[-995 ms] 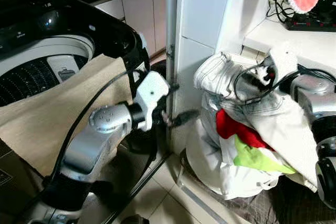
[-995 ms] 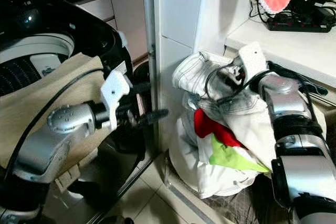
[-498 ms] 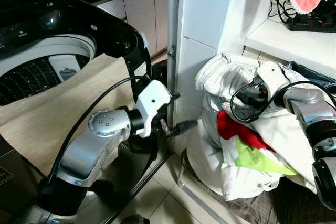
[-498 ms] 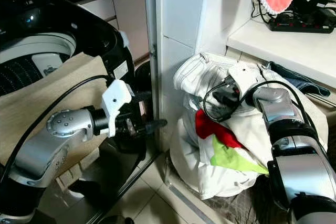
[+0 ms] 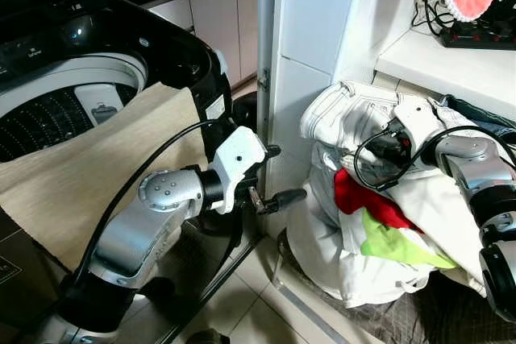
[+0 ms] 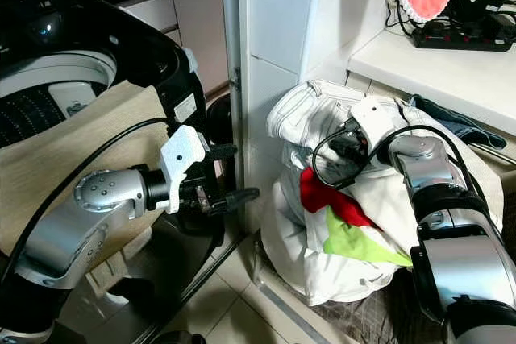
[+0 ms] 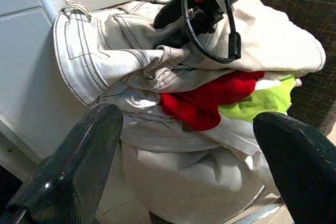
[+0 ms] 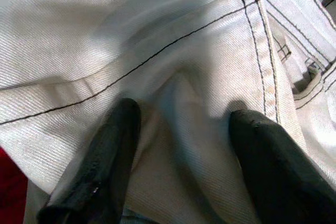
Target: Clothes washing
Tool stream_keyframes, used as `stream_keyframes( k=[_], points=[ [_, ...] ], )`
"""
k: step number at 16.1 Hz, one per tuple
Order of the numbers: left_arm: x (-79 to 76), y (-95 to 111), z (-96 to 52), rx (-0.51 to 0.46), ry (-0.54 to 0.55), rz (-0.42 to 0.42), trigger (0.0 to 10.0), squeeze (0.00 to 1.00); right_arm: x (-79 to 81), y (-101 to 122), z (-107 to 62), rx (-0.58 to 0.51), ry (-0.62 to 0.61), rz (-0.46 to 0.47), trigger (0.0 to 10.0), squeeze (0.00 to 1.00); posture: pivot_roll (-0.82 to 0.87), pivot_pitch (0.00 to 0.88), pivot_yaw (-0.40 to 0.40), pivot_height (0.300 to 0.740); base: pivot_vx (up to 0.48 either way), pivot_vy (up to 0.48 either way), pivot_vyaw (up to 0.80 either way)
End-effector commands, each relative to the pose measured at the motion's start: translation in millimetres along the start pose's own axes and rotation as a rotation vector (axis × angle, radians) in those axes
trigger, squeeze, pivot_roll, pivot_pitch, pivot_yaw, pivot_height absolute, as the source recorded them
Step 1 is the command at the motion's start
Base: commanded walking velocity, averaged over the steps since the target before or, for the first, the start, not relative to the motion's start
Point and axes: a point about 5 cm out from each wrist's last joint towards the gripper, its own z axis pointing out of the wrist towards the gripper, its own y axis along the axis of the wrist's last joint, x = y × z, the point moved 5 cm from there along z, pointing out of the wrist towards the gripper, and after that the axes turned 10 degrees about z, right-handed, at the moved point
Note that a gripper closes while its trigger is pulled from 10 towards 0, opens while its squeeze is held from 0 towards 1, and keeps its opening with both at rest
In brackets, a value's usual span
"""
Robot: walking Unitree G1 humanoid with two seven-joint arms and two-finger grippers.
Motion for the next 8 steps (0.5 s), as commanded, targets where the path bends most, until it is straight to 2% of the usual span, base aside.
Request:
stream_keyframes(
  k=[1, 6, 8],
  points=[
    [-1.8, 3.2, -0.2, 0.000, -0.012, 0.022, 10.0, 0.00, -4.9, 5.2, -2.9, -0.005, -0.006, -0.015, 0.0, 0.00, -0.05, 0.000, 0.033, 0.740, 0.000, 0.000, 0.00],
    [2.0, 4.1, 1.7, -0.002, -0.002, 0.035, 10.0, 0.00, -8.1, 10.4, -5.5, -0.032, -0.008, 0.004, 0.0, 0.00, -0.06, 0.000, 0.034, 0.740, 0.000, 0.000, 0.00],
    [8.4, 5.1, 3.6, -0.008, 0.033, 0.040, 10.0, 0.00, -10.3, 12.4, -7.4, -0.050, -0.008, 0.024, 0.0, 0.00, -0.06, 0.000, 0.027, 0.740, 0.000, 0.000, 0.00]
  ],
)
